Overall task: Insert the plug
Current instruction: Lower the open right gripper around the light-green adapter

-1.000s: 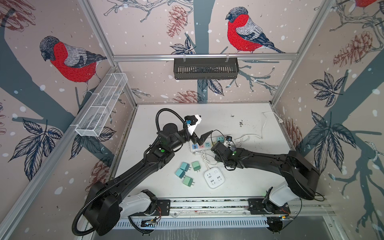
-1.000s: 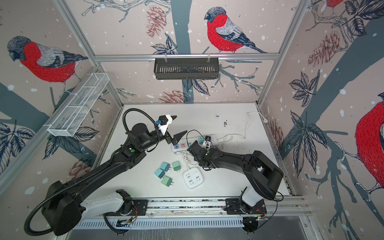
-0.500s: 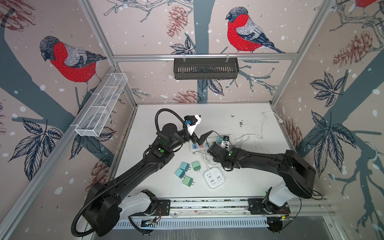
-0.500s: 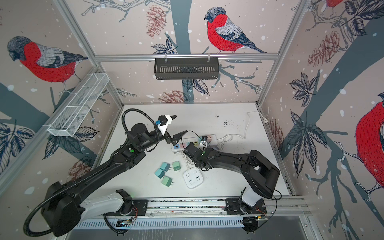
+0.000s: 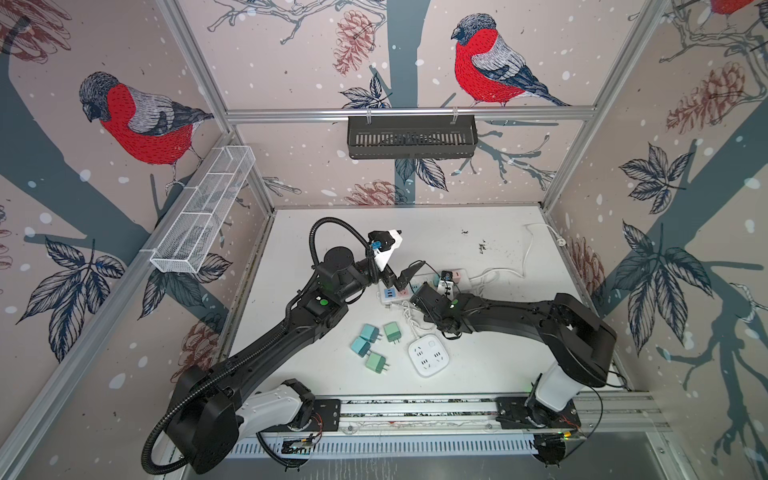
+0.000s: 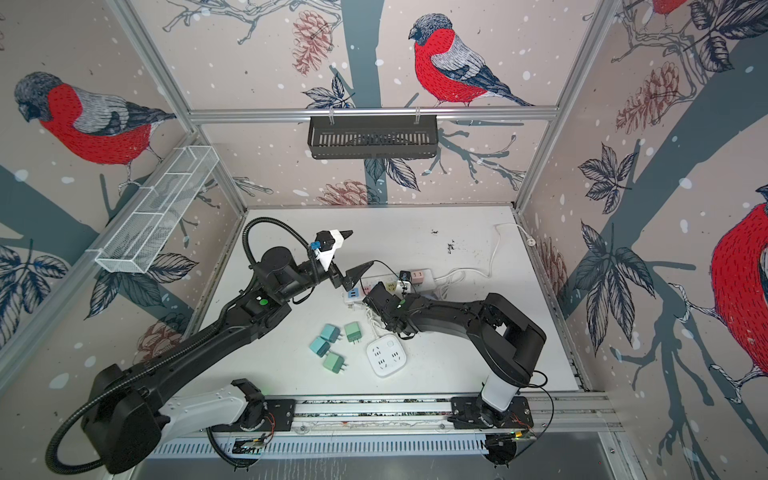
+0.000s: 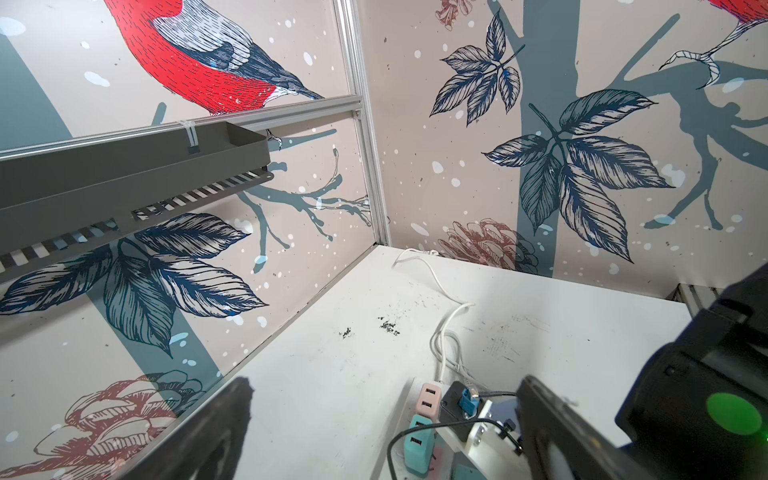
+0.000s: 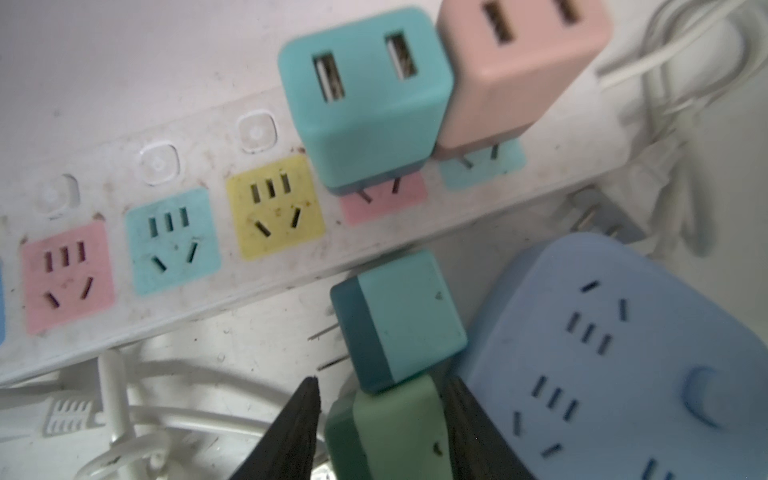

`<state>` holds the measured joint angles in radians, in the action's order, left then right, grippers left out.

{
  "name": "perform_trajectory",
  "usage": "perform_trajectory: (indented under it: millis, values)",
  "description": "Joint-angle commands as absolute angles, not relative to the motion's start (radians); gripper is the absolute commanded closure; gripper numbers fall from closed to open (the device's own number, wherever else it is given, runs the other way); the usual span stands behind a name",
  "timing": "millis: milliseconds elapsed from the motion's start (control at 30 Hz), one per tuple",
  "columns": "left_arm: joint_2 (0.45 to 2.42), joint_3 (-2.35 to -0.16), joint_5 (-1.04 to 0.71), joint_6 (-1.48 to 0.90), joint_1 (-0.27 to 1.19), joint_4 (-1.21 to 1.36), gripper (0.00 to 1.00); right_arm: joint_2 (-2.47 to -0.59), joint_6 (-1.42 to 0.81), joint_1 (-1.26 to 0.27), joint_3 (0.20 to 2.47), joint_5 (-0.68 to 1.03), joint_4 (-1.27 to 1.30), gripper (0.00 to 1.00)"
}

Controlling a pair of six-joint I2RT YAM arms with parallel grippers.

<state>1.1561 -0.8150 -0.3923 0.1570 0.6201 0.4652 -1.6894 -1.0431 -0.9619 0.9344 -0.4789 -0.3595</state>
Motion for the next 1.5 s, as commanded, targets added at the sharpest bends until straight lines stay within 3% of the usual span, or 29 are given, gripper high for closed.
perform_trajectory:
  millis: [0,467,633,800,1467]
  values:
    - [1.153,-0.821,-0.411,0.167,0.620,0.517,0.02,-1.689,-1.036,-0.967,0.923,-0.465,-0.386,0.44]
    - [1.149,-0.821,-0.414,0.166,0.621,0.512,0.01,-1.525,-1.099,-1.013,0.789,-0.469,-0.448,0.33]
    - [1.149,-0.821,-0.418,0.165,0.621,0.515,0.02,-1.469,-1.092,-1.015,0.750,-0.431,-0.410,0.33]
    - [1.148,-0.823,-0.421,0.165,0.622,0.513,0.01,-1.411,-1.048,-1.025,0.753,-0.367,-0.314,0.25]
    - [1.144,-0.820,-0.418,0.174,0.622,0.511,0.01,-1.677,-1.037,-0.959,0.869,-0.331,-0.304,0.26]
